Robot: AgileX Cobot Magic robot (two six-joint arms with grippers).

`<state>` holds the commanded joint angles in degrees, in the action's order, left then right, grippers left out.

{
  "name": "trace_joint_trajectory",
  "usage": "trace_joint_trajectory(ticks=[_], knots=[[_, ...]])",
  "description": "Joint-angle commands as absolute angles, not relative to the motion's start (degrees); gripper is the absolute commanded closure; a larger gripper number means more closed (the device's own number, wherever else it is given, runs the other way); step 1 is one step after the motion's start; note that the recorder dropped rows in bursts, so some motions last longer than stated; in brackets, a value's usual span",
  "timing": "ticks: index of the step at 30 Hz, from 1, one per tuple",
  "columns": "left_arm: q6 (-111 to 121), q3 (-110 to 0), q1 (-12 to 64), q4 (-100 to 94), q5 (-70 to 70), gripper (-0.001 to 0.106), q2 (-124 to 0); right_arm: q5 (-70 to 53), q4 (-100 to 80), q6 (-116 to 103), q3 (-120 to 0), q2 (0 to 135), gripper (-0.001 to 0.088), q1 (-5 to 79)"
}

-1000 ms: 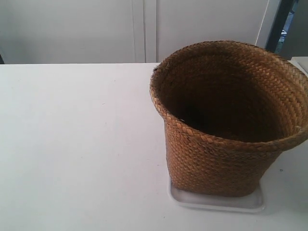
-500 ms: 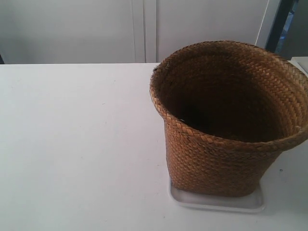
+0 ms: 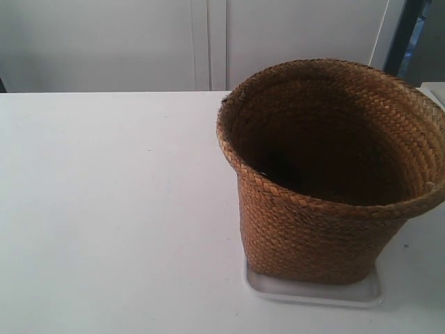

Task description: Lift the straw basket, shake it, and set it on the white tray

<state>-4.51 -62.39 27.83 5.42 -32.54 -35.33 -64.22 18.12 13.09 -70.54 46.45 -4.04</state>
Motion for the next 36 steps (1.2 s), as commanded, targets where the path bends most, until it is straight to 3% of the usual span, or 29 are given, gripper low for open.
trace_joint_trajectory(ticks=[8,13,25,36], knots=[[-6.8,-51.1,9.4,9.5,-22.7,0.105,-33.9,-64.2,18.1,13.1,-70.5,46.5,0.0868,-4.0],[-7.3,-41.7,2.0,9.7,-21.0,0.105,-28.4,-64.2,18.1,13.1,-70.5,46.5,0.0868,-4.0],[-9.2,-20.3,-2.6,5.9,-14.3,0.105,-13.6,-64.2,18.1,13.1,-70.5,46.5,0.0868,-4.0],[-8.8,-15.8,-5.2,6.0,-15.4,0.105,-3.6,-64.2,18.1,13.1,-70.5,46.5,0.0868,-4.0]])
